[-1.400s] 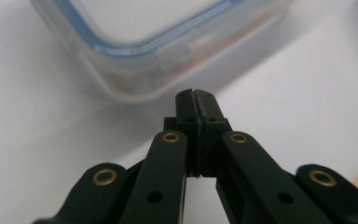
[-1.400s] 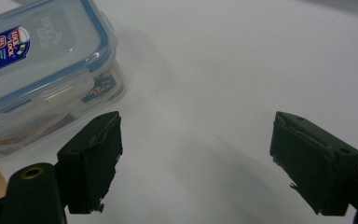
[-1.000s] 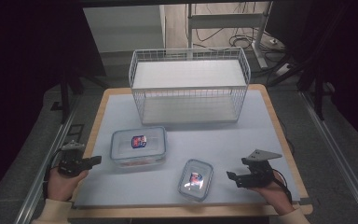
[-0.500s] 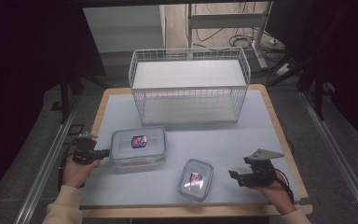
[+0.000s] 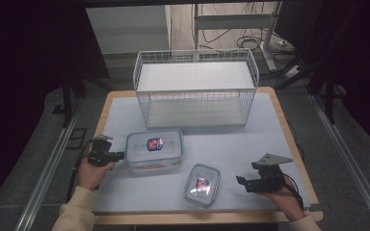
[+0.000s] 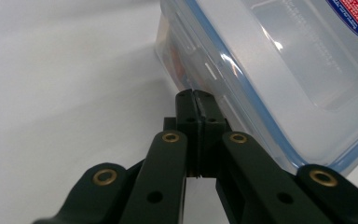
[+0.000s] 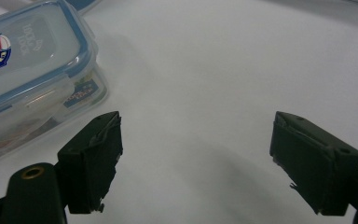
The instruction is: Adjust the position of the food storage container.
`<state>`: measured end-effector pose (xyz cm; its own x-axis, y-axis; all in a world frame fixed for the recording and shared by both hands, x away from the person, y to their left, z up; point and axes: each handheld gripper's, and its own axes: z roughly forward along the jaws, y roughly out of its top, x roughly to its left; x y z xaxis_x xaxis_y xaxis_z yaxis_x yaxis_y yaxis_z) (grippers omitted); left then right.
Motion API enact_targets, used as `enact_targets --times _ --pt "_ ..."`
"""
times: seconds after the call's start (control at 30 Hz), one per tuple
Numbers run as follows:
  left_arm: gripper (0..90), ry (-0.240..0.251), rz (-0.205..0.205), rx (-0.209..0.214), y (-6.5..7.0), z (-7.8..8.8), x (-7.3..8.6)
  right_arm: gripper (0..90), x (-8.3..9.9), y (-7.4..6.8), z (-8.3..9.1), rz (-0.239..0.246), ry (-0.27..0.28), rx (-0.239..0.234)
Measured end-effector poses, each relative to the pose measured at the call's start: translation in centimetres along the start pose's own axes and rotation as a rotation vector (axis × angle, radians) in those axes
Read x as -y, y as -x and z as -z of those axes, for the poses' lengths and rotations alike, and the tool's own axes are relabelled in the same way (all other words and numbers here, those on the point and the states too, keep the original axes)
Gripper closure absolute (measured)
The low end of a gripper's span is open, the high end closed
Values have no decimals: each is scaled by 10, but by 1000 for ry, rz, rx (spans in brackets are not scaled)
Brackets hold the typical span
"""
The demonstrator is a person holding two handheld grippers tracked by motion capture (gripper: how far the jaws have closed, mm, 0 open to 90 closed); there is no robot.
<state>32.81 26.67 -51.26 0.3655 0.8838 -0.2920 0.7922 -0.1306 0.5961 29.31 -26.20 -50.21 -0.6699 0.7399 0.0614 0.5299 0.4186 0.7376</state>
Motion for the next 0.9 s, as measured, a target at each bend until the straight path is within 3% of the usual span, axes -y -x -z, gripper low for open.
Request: enact_targets --times 0.1,0.2,0.33,0.47,0.9 --pt "900 18 13 32 4 -7 -3 166 0 0 -1 2 -3 -2" --pt "900 24 9 25 9 -11 -6 166 0 0 0 4 -3 -2" --pt "900 24 4 55 20 -20 -11 165 0 0 0 4 -4 0" --pt "900 9 -26 94 37 -32 -20 165 0 0 -1 5 -4 -3" --pt "900 0 -61 118 67 -56 -40 166 1 0 -2 11 -15 -2"
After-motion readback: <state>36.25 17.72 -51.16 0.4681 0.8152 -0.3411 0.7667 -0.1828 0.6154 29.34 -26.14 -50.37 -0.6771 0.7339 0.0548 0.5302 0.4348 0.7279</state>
